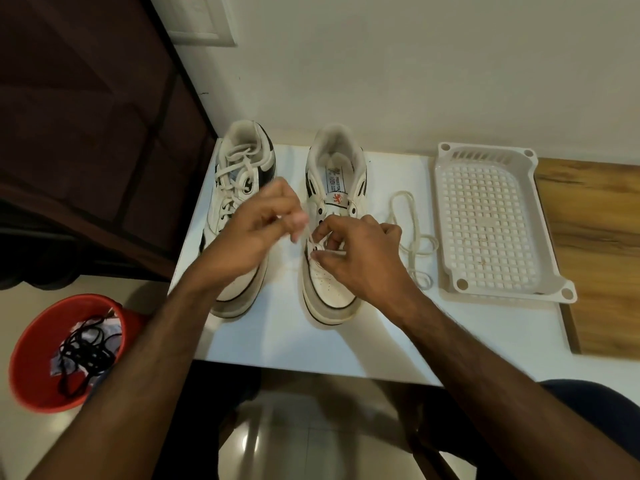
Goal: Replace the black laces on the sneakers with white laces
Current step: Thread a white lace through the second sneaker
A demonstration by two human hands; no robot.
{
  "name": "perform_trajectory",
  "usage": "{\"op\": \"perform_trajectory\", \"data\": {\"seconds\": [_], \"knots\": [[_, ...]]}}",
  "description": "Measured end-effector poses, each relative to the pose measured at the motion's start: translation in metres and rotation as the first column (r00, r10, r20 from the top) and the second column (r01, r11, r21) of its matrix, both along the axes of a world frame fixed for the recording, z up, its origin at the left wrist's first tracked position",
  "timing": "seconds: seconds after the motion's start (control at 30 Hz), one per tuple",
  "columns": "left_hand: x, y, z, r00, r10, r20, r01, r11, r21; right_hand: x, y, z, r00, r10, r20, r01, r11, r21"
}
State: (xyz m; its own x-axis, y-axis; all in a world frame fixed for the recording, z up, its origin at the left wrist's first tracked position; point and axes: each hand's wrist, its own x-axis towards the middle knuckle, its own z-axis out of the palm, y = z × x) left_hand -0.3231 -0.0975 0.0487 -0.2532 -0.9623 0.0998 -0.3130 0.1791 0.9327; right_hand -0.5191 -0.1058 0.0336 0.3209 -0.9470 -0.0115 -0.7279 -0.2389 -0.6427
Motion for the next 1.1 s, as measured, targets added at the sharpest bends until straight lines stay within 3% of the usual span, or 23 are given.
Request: {"op": "perform_trajectory", "data": {"seconds": [0.03,0.1,0.13,0.17,0.2,0.23,0.27,0.3,0.37,0.4,0.6,0.63,0.7,0.73,0.77,0.8,0.83,0.9,0.93,0.97,1.0,1.03,1.1], "knots": [[0.000,0.000,0.004,0.976,0.056,-0.209,-0.061,0.998,-0.017,0.000,0.000,0.001,1.000,-0.001,0.002,0.001,1.000,0.008],[0.000,0.001,0.013,0.780,0.101,-0.618,-0.108,0.994,0.025,0.000,0.000,0.001,1.000,0.000,-0.008,0.000,1.000,0.016],[-0.001,0.003,0.017,0.659,0.110,-0.744,-0.086,0.994,0.070,0.000,0.000,0.001,1.000,-0.001,-0.015,0.002,1.000,0.015],[-0.002,0.004,0.021,0.596,0.124,-0.793,-0.060,0.992,0.110,0.000,-0.001,0.001,1.000,-0.003,-0.019,0.003,1.000,0.011],[-0.004,0.005,0.024,0.625,0.147,-0.766,-0.054,0.988,0.146,0.000,-0.001,0.000,1.000,-0.005,-0.023,0.005,1.000,0.010],[-0.005,0.005,0.026,0.740,0.170,-0.651,-0.078,0.983,0.167,0.000,-0.001,0.000,1.000,-0.006,-0.027,0.006,1.000,0.008],[-0.006,0.005,0.022,0.890,0.173,-0.421,-0.118,0.981,0.154,0.000,-0.001,0.001,1.000,-0.006,-0.031,0.006,1.000,0.006],[-0.007,0.005,0.017,0.984,0.147,-0.103,-0.136,0.985,0.108,0.001,-0.001,0.001,0.999,-0.004,-0.034,0.004,1.000,0.000],[-0.013,0.006,0.005,0.919,0.027,0.394,-0.059,0.996,0.069,0.001,0.000,0.002,0.999,-0.001,-0.038,0.000,1.000,-0.017],[-0.015,0.007,0.002,0.863,-0.025,0.504,-0.023,0.996,0.089,0.001,0.000,0.002,0.999,0.000,-0.037,-0.001,1.000,-0.026],[-0.016,0.000,0.006,0.615,-0.044,0.787,-0.006,0.998,0.061,0.001,0.001,0.001,1.000,-0.006,-0.026,0.006,1.000,-0.023],[-0.014,0.001,0.008,0.629,-0.051,0.776,0.008,0.998,0.059,0.001,0.001,0.001,1.000,-0.010,-0.026,0.009,1.000,-0.023],[-0.009,0.003,0.016,0.825,-0.043,0.563,0.009,0.998,0.063,0.001,0.000,0.001,0.999,-0.015,-0.034,0.014,1.000,-0.026],[-0.005,0.005,0.023,0.949,0.005,0.316,-0.022,0.998,0.051,0.001,0.000,0.001,0.999,-0.015,-0.040,0.014,1.000,-0.017],[0.001,0.006,0.031,0.996,0.085,-0.025,-0.084,0.996,0.039,0.001,-0.001,0.001,0.999,-0.014,-0.040,0.014,1.000,-0.002],[0.008,0.007,0.038,0.915,0.139,-0.379,-0.132,0.990,0.045,0.001,-0.001,0.001,0.999,-0.015,-0.034,0.016,1.000,0.011],[0.015,0.008,0.044,0.742,0.123,-0.659,-0.128,0.991,0.040,0.001,-0.002,0.000,1.000,-0.016,-0.026,0.016,1.000,0.016],[0.020,0.007,0.048,0.405,0.085,-0.910,-0.149,0.989,0.026,0.001,-0.001,0.000,1.000,-0.017,-0.020,0.017,1.000,0.014],[0.020,0.006,0.048,0.334,0.126,-0.934,-0.198,0.978,0.062,0.001,-0.001,0.000,1.000,-0.017,-0.022,0.018,1.000,0.013],[0.018,0.005,0.045,0.345,0.190,-0.919,-0.255,0.962,0.103,0.001,-0.001,0.000,1.000,-0.016,-0.025,0.017,1.000,0.012],[0.016,0.004,0.041,0.431,0.251,-0.867,-0.300,0.946,0.125,0.001,-0.001,0.000,0.999,-0.018,-0.031,0.018,1.000,0.011],[0.012,0.002,0.036,0.572,0.286,-0.769,-0.326,0.939,0.106,0.000,-0.001,0.000,0.999,-0.019,-0.036,0.019,1.000,0.013],[0.002,0.002,0.025,0.884,0.305,-0.355,-0.307,0.950,0.052,0.000,-0.001,0.000,0.999,-0.016,-0.035,0.017,1.000,0.025]]}}
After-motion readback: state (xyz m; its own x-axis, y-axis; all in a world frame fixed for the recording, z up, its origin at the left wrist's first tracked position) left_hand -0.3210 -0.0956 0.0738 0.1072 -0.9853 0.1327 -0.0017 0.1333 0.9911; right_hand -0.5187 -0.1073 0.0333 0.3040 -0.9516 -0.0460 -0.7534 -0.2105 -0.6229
